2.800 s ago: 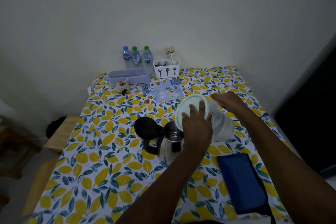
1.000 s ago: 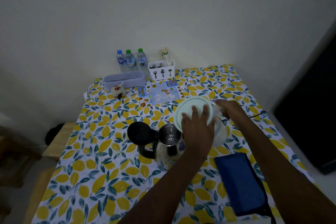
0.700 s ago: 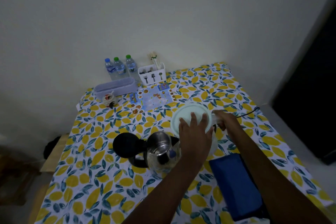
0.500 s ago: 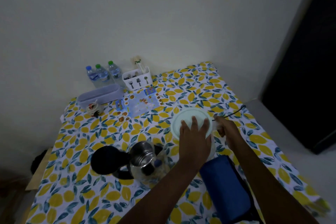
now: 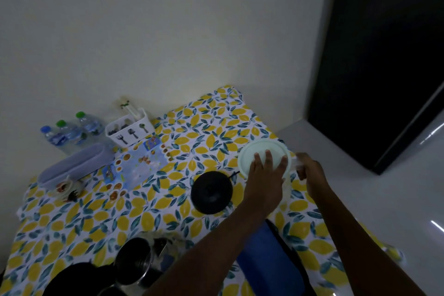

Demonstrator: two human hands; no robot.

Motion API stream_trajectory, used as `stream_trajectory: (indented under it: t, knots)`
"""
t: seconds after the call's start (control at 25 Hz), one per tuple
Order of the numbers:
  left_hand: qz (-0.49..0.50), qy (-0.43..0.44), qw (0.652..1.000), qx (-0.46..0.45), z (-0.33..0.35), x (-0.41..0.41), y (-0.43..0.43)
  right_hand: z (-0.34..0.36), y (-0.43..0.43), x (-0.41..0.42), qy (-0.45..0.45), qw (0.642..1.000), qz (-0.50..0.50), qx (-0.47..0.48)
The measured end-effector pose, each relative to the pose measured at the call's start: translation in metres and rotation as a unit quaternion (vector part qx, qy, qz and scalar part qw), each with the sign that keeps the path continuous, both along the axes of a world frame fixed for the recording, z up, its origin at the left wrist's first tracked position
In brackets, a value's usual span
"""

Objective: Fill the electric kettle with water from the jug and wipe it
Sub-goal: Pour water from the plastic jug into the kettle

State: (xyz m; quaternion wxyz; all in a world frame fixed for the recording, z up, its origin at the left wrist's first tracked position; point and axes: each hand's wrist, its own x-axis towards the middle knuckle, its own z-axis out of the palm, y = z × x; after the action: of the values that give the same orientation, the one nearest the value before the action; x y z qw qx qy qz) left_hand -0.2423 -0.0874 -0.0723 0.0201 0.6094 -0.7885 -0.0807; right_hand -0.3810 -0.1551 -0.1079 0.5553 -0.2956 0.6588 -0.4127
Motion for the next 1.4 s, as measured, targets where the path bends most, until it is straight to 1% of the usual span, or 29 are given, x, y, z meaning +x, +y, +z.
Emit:
stream_trajectory:
  t: [0.08,0.16,0.24,0.32,0.44,0.52,0.56,0.6,0.68,0.72,0.8,0.88,0.96,1.04,1.12,1.24,1.36,1.4]
  knots:
    - [0.004,-0.012,1.0,0.006,-0.004,-0.004,-0.012,-0.004,-0.01,-0.002,0.004,1.0,-0.002,0.005]
    - [0.013,-0.025,1.0,0.003,-0.007,-0.005,-0.018,-0.011,-0.02,-0.004,-0.01,1.0,0.011,-0.02]
    - [0.024,-0.038,0.999,-0.013,-0.011,-0.005,-0.023,-0.015,-0.028,-0.003,-0.025,0.997,0.042,-0.065]
    - [0.025,-0.057,0.997,-0.043,-0.014,-0.007,-0.024,-0.016,-0.033,-0.007,-0.03,0.996,0.057,-0.067]
    - [0.012,-0.065,0.995,-0.07,-0.018,-0.019,-0.022,-0.023,-0.035,-0.017,-0.041,0.996,0.041,-0.07]
    - [0.014,-0.066,0.995,-0.067,-0.02,-0.024,-0.017,-0.025,-0.031,-0.023,-0.03,0.997,0.026,-0.065]
    - [0.02,-0.067,0.995,-0.068,-0.021,-0.025,-0.015,-0.026,-0.027,-0.024,-0.008,0.997,0.018,-0.071]
    - [0.027,-0.063,0.995,-0.065,-0.019,-0.026,-0.014,-0.025,-0.024,-0.025,0.035,0.995,0.026,-0.091]
    - [0.025,-0.045,0.996,-0.072,-0.013,-0.024,-0.014,-0.019,-0.014,-0.022,0.155,0.972,0.084,-0.157]
    - [0.013,-0.032,0.996,-0.081,-0.009,-0.021,-0.013,-0.017,-0.008,-0.02,0.186,0.959,0.098,-0.189]
    - [0.004,0.003,0.995,-0.102,0.0,-0.009,-0.006,-0.014,0.009,-0.015,0.197,0.954,0.084,-0.211]
    - [0.021,0.047,0.991,-0.123,0.004,0.013,0.015,-0.017,0.03,-0.011,0.213,0.95,0.056,-0.223]
    - [0.04,0.093,0.987,-0.126,-0.002,0.042,0.047,-0.018,0.058,-0.008,0.252,0.927,0.059,-0.273]
    - [0.069,0.128,0.983,-0.115,-0.01,0.069,0.082,-0.014,0.085,0.004,0.281,0.894,0.076,-0.341]
    - [0.094,0.16,0.977,-0.1,-0.013,0.087,0.113,-0.008,0.109,0.026,0.289,0.875,0.116,-0.371]
    - [0.14,0.199,0.963,-0.112,-0.006,0.107,0.156,0.001,0.142,0.07,0.295,0.849,0.202,-0.389]
    - [0.185,0.199,0.953,-0.137,0.001,0.137,0.199,0.003,0.175,0.114,0.28,0.837,0.276,-0.38]
    - [0.201,0.192,0.95,-0.14,0.002,0.15,0.215,0.002,0.188,0.129,0.28,0.825,0.302,-0.388]
